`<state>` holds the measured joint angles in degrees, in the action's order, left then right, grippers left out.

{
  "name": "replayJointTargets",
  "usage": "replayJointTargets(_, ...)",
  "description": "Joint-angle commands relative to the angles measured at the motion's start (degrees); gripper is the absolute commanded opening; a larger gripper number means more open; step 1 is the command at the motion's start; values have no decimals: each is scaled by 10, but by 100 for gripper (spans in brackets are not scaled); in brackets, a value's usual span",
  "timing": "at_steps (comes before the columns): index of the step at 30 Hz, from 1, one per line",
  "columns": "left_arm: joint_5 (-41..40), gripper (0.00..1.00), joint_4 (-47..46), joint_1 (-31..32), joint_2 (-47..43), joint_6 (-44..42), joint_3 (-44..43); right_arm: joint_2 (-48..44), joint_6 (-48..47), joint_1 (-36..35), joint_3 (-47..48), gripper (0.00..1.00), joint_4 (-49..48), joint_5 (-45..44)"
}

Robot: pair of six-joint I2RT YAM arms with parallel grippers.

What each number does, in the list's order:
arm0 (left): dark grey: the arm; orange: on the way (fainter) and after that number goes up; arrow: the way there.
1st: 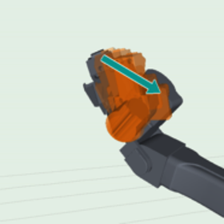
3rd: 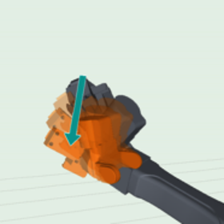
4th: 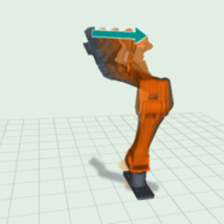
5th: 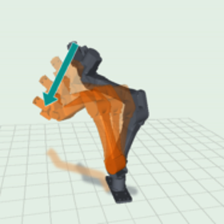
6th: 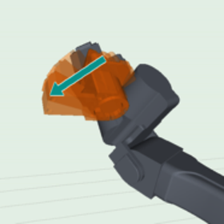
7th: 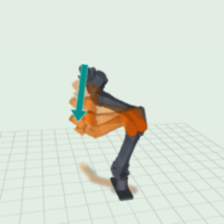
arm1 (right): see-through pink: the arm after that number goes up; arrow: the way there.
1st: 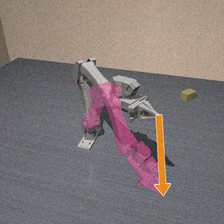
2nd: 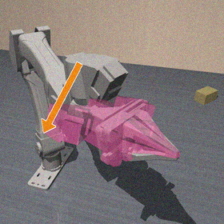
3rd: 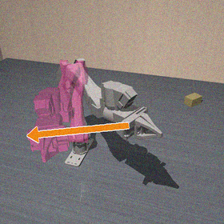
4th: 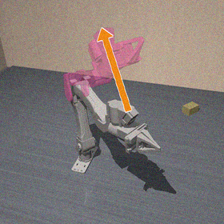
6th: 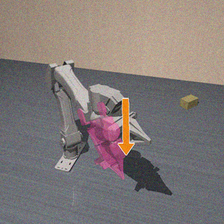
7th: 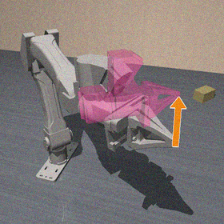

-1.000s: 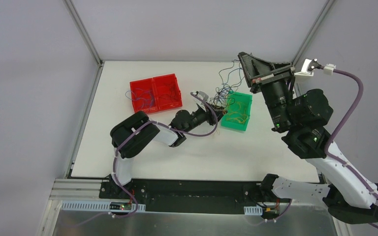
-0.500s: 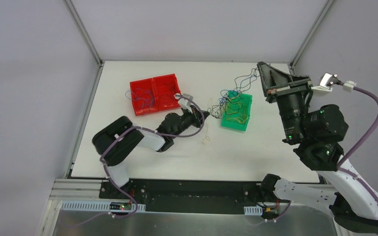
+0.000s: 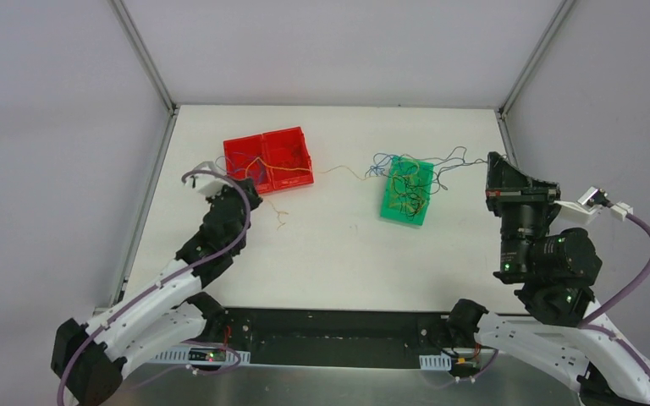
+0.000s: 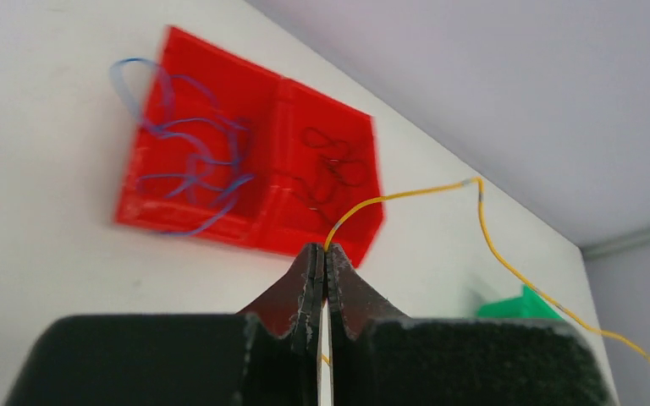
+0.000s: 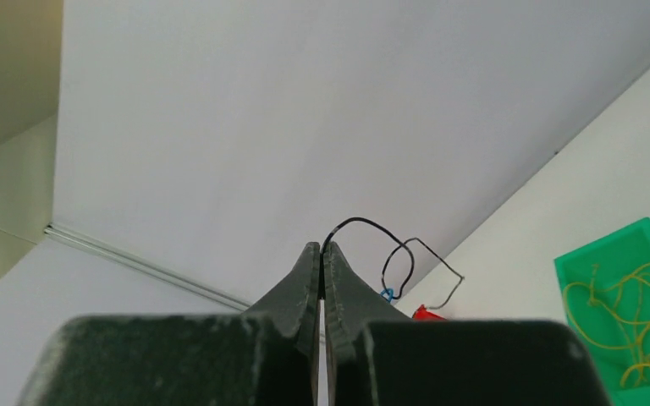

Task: Untangle the cables

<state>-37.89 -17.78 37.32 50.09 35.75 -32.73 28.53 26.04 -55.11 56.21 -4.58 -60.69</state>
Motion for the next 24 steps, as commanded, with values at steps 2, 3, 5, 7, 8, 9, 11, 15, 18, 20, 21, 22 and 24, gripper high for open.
replayJointTargets(2, -184, 0, 139, -4, -159, 79, 81, -12, -61, 0, -17, 0, 43, 67)
replayJointTargets(3, -176, 0, 127, -4, -187, 72, 97, -10, -78, -1, -27, 0, 59, 141)
replayJointTargets(5, -149, 0, 80, -3, -230, 46, 133, -1, -100, -1, -53, 0, 65, 248)
replayJointTargets(7, -118, 0, 43, -2, -255, 25, 158, 19, -138, -1, -82, 0, 58, 371)
replayJointTargets(8, -97, 0, 27, -1, -262, 13, 165, 34, -156, 0, -95, 0, 55, 425)
replayJointTargets(9, -62, 0, 18, -1, -265, 1, 167, 51, -172, 0, -106, 2, 56, 467)
replayJointTargets(11, 6, 0, -4, -1, -264, -41, 166, 92, -183, -1, -118, 2, 64, 514)
replayJointTargets(15, 130, 0, -38, -1, -249, -92, 147, 179, -167, -1, -124, 2, 68, 594)
replayJointTargets(18, 224, 0, -58, 1, -224, -127, 132, 233, -182, -7, -101, 10, 97, 617)
replayJointTargets(20, 279, 0, -74, 3, -213, -140, 125, 253, -198, -14, -93, 41, 114, 593)
replayJointTargets(21, 312, 0, -84, 5, -210, -149, 123, 256, -201, -17, -97, 56, 109, 579)
replayJointTargets(22, 338, 0, -91, 7, -210, -154, 120, 258, -205, -20, -105, 69, 99, 573)
replayJointTargets(24, 385, 0, -100, 15, -214, -166, 115, 258, -211, -24, -114, 76, 80, 569)
